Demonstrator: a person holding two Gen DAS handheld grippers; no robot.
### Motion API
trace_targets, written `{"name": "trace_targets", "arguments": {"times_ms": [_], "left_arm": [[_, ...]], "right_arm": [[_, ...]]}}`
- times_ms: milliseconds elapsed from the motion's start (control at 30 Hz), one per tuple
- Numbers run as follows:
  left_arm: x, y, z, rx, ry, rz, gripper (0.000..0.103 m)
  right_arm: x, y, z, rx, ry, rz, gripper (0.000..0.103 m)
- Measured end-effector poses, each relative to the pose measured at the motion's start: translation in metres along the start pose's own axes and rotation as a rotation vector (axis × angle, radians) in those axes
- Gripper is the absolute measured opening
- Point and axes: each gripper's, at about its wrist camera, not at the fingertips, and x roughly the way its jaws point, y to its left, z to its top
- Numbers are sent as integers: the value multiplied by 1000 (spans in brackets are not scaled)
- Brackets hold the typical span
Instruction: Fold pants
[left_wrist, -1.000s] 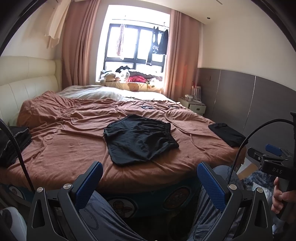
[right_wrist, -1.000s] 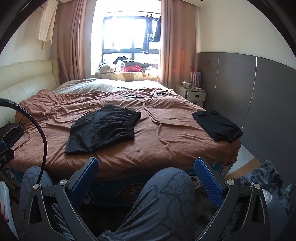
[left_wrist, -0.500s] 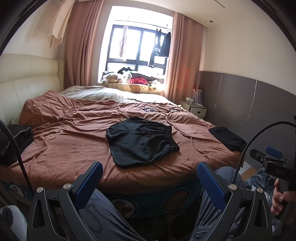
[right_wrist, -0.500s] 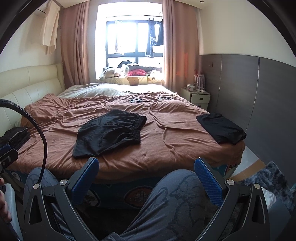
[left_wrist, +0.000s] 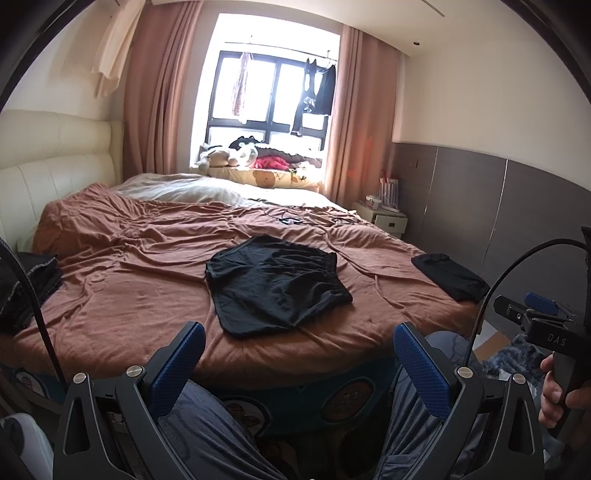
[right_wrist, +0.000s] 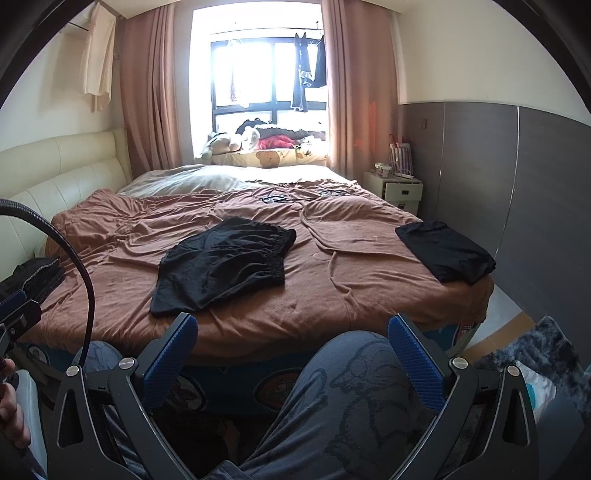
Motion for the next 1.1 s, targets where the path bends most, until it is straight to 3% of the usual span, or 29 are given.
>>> {"name": "trace_targets", "arguments": {"times_ms": [700, 1100], "left_arm": [[35, 21, 5, -60, 24, 28, 103], [83, 49, 9, -121, 77, 58, 103]], "right_arm": [[38, -7, 6, -9, 6, 84, 103], [98, -11, 20, -1, 46, 133, 103]]}}
